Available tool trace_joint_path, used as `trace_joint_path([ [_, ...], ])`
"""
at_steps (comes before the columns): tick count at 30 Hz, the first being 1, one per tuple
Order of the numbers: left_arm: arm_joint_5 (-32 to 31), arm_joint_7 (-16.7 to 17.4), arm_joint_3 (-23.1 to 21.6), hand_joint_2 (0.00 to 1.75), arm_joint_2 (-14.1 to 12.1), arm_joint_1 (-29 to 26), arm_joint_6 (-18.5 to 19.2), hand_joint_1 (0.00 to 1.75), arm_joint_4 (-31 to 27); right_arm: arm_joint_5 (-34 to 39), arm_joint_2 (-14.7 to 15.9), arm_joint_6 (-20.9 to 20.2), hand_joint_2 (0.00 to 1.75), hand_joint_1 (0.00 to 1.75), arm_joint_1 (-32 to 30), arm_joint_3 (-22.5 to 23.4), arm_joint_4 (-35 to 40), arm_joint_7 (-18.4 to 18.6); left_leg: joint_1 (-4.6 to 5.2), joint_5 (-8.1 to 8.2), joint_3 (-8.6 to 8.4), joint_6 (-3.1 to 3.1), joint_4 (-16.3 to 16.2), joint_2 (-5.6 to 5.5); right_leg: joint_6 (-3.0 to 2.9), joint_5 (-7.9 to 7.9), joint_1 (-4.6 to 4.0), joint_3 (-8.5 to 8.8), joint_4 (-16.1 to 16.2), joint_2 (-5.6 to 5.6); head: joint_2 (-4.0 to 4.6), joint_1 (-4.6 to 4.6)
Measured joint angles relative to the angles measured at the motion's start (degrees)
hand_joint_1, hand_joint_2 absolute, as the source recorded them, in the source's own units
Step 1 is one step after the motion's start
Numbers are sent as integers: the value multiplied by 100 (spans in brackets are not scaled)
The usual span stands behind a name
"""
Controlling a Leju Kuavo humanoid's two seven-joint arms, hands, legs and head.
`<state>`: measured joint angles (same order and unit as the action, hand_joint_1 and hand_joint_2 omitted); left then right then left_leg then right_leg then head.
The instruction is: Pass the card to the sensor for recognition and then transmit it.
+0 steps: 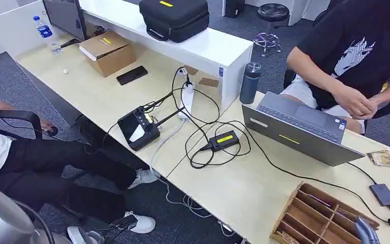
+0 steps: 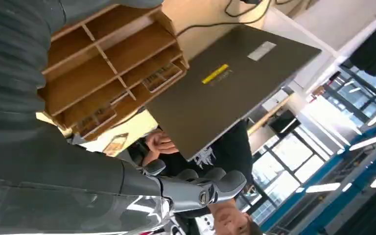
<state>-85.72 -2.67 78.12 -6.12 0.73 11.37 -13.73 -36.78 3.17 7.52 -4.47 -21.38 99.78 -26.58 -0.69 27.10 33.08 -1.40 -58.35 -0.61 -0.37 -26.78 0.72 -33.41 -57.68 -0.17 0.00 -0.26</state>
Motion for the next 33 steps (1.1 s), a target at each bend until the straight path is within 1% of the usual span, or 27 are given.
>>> trace_joint_path([
  [5, -22, 0, 42, 175, 20, -1, -13, 0, 0, -307, 44, 158, 175, 0, -129, -11, -212, 145, 0, 0, 0, 0, 0, 0, 0, 0, 0, 0, 0, 0, 0, 0],
  [7, -39, 0, 57, 175, 28, 0, -15, 0, 0, -561, 48, 310, 175, 0, -167, -26, -306, 253, 0, 0, 0, 0, 0, 0, 0, 0, 0, 0, 0, 0, 0, 0],
  [9, -59, 0, 96, 175, 37, 0, -22, 0, 0, -860, 48, 541, 175, 0, -193, -55, -403, 394, 0, 0, 0, 0, 0, 0, 0, 0, 0, 0, 0, 0, 0, -2],
  [14, -114, 0, 133, 175, 72, 0, -50, 0, -2, -2004, 46, 1274, 175, 0, -197, -87, -682, 935, 0, 0, 0, 0, 0, 0, 0, 0, 0, 1, 0, 0, 0, 0],
  [16, -144, 0, 135, 175, 79, 0, -55, 0, 0, -2386, 46, 1487, 175, 0, -195, -87, -818, 1122, 0, 0, 0, 0, 0, 0, 0, 0, 0, 1, 0, 0, 0, 0],
  [21, -208, 0, 138, 175, 85, 2, -57, 0, -2, -3118, 44, 1915, 175, 0, -186, -85, -1124, 1453, 0, 0, 0, 0, 0, 0, 0, 0, 0, 1, 0, 0, 0, 0],
  [24, -216, 0, 140, 175, 94, 4, -57, 0, -2, -3262, 42, 2000, 175, 0, -169, -83, -1266, 1521, 0, 0, 0, 0, 0, 0, 0, 0, 0, 1, 0, 0, 0, 0],
  [33, -245, 0, 151, 175, 107, 4, -63, 0, -2, -3329, 24, 2085, 175, 0, -156, -46, -1557, 1580, 0, 0, 0, 0, 0, 0, 0, 0, 0, 1, 0, 0, 0, 0],
])
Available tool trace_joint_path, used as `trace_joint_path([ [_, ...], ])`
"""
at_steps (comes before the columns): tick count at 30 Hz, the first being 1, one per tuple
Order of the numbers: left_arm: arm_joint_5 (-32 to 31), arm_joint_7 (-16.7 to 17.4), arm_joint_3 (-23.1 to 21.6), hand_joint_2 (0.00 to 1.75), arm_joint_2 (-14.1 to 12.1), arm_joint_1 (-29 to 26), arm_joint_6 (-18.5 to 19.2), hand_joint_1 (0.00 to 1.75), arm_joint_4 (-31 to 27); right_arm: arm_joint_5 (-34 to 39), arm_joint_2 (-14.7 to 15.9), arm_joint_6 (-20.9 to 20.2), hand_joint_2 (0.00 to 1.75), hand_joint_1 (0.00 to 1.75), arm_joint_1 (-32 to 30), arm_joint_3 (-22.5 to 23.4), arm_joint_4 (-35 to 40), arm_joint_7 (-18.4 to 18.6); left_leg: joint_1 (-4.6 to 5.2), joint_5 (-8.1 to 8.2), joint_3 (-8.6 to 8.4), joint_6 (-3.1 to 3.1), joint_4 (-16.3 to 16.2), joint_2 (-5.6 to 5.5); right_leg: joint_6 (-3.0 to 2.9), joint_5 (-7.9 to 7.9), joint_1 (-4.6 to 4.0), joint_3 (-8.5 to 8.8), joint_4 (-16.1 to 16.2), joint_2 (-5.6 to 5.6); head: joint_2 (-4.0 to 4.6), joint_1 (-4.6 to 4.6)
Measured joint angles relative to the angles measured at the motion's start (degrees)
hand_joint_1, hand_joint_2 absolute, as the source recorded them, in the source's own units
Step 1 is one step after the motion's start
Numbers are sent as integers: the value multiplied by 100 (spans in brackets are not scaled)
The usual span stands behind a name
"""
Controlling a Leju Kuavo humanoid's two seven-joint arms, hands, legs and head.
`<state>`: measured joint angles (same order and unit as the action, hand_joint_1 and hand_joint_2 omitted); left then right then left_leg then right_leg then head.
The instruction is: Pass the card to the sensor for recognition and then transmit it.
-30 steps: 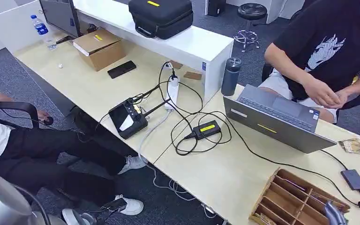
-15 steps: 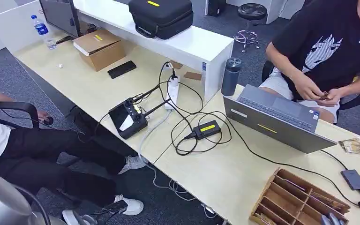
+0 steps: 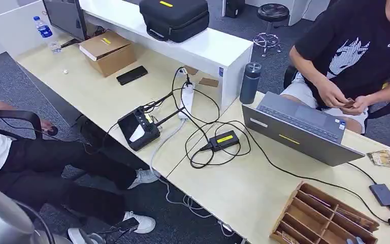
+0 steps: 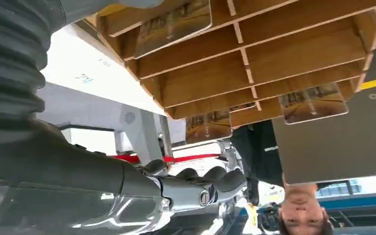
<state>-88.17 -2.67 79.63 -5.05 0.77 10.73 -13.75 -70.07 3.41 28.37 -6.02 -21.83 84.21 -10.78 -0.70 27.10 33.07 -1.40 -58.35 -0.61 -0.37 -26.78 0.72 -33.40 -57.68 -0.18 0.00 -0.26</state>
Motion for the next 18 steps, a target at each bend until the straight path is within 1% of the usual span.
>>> trace_joint_path([
  [5, -20, 0, 35, 175, 2, 0, 0, 0, 0, -26, -28, 39, 175, 0, 1, 2, -98, 33, 0, 0, 0, 0, 0, 0, 0, 0, 0, 0, 0, 0, 0, 0],
  [9, -39, 0, 46, 175, 2, 1, 0, 0, 0, -265, -48, 190, 175, 0, 18, 2, -195, 77, 0, 0, 0, 0, 0, 0, 0, 0, 0, 0, 0, 0, 0, 0],
  [18, -98, -50, 90, 175, 2, 4, 0, 0, 0, -737, -98, 535, 175, 0, 102, 0, -494, 304, 0, 0, 0, 0, 0, 0, 0, 0, 0, 0, 0, 0, 0, 0],
])
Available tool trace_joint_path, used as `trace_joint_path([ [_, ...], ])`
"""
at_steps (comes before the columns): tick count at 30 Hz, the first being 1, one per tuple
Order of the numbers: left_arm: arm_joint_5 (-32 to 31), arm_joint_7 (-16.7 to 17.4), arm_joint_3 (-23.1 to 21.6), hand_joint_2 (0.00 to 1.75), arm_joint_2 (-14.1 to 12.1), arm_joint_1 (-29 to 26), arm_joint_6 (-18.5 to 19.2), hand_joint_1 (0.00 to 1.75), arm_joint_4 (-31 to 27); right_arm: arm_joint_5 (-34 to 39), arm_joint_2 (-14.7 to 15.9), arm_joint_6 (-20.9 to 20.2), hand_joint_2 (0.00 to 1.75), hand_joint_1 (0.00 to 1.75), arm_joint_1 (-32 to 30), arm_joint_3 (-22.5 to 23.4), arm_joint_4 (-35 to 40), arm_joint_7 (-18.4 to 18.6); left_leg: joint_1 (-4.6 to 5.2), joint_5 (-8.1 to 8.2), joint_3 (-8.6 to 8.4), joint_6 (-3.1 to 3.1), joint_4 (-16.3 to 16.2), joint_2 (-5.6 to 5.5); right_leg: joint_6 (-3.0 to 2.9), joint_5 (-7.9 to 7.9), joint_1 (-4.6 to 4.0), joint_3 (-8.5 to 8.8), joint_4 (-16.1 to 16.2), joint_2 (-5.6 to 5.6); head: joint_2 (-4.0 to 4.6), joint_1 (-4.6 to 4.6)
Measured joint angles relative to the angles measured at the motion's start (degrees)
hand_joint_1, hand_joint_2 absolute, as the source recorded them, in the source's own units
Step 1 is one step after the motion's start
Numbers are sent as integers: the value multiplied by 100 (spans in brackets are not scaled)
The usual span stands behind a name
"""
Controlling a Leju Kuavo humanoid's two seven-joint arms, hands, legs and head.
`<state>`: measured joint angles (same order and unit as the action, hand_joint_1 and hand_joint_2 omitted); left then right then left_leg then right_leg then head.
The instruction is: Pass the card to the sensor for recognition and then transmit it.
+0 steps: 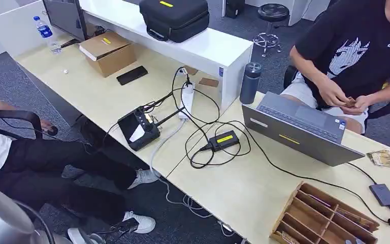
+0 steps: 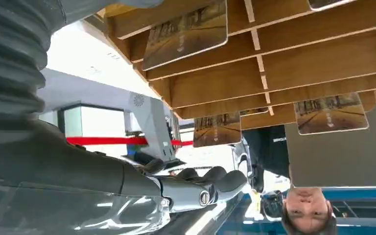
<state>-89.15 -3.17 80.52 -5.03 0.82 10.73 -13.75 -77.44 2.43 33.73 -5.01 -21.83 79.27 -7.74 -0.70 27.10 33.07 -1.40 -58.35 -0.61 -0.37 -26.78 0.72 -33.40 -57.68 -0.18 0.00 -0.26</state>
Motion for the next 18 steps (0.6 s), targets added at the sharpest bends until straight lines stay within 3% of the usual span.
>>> trace_joint_path([
  [9, -44, -2, 7, 175, 0, 1, 0, 0, 0, -94, -31, 83, 175, 0, 50, 2, -245, 46, 0, 0, 0, 0, 0, 0, 0, 0, 0, 0, 0, 0, 0, 0],
  [10, -48, -2, 7, 175, 0, 1, 2, 0, 0, -94, -33, 83, 175, 30, 59, 2, -266, 46, 0, 0, 0, 0, 0, 0, 0, 0, 0, 0, 0, 0, 0, 0],
  [11, -50, -2, 9, 175, 0, 1, 4, 0, 0, -96, -35, 83, 175, 131, 65, 2, -288, 48, 0, 0, 0, 0, 0, 0, 0, 0, 0, 0, 0, 0, 0, 0],
  [15, -66, -2, 11, 175, 0, 2, 7, 0, 0, -114, -44, 85, 175, 154, 80, 0, -376, 101, 0, 0, 0, 0, 0, 0, 0, 0, 0, 0, 0, 0, 0, 0],
  [18, -68, -2, 11, 175, 0, 2, 7, 0, 0, -122, -46, 92, 175, 161, 94, 2, -437, 114, 0, 0, -1, 0, 0, 0, 0, 0, 0, 0, 0, 0, 0, 0],
])
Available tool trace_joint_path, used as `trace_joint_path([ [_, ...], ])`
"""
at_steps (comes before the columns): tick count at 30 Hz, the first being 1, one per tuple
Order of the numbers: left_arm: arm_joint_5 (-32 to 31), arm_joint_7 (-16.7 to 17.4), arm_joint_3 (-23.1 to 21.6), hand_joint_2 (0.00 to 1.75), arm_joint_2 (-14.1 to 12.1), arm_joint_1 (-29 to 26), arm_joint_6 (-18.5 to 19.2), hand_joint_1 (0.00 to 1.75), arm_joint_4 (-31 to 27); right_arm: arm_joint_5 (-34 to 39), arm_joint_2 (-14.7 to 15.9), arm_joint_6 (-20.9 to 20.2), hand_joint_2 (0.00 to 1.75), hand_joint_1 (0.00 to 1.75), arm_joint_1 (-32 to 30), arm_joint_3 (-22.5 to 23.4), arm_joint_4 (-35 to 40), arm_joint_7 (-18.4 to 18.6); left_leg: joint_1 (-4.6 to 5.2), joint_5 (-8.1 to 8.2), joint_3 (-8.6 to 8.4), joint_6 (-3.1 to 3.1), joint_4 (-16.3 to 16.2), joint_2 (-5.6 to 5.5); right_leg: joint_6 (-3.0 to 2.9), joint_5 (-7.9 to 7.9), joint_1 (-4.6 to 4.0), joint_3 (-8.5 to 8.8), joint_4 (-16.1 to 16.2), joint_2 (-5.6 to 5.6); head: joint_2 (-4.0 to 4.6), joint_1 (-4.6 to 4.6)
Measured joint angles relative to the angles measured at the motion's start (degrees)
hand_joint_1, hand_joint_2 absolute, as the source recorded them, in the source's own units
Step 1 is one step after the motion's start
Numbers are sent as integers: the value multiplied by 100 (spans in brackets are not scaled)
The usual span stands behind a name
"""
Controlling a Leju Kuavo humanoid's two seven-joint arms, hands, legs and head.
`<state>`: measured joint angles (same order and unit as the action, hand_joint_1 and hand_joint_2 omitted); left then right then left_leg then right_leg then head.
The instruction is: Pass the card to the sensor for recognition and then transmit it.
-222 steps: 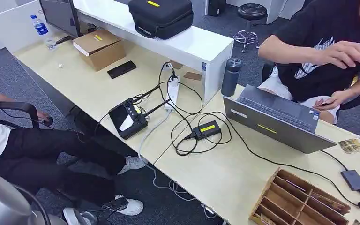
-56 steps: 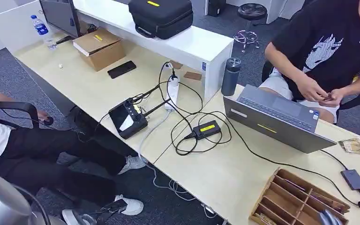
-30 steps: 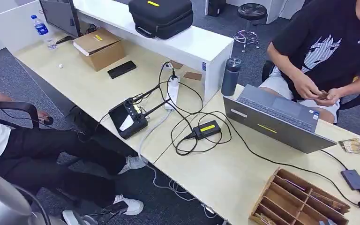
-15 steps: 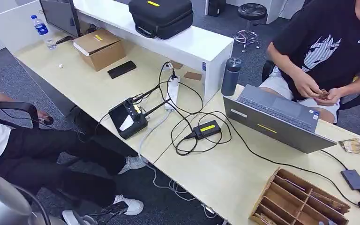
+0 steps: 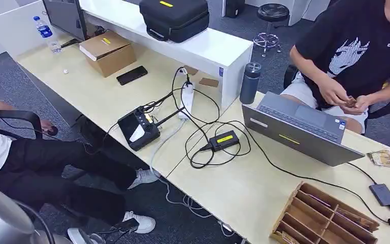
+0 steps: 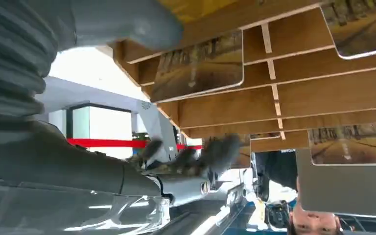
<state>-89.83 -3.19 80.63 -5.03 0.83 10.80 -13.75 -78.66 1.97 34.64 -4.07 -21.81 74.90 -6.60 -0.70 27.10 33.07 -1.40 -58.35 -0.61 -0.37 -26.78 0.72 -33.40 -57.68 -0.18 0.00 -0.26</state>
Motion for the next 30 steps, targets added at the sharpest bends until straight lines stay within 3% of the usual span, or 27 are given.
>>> trace_joint_path([
  [22, 0, 0, 13, 175, -15, 1, 13, 0, 0, -297, -31, 184, 175, 175, 167, 42, -273, 149, 0, 0, 0, 0, 0, 0, 0, 0, 0, 0, 0, 0, 0, 0],
  [30, 0, -7, 13, 175, -68, 10, 70, 0, 0, 88, -33, 461, 175, 175, 330, 142, 552, -177, 0, -1, -1, 0, 0, 0, 0, 0, 0, 0, -1, -1, 0, 0],
])
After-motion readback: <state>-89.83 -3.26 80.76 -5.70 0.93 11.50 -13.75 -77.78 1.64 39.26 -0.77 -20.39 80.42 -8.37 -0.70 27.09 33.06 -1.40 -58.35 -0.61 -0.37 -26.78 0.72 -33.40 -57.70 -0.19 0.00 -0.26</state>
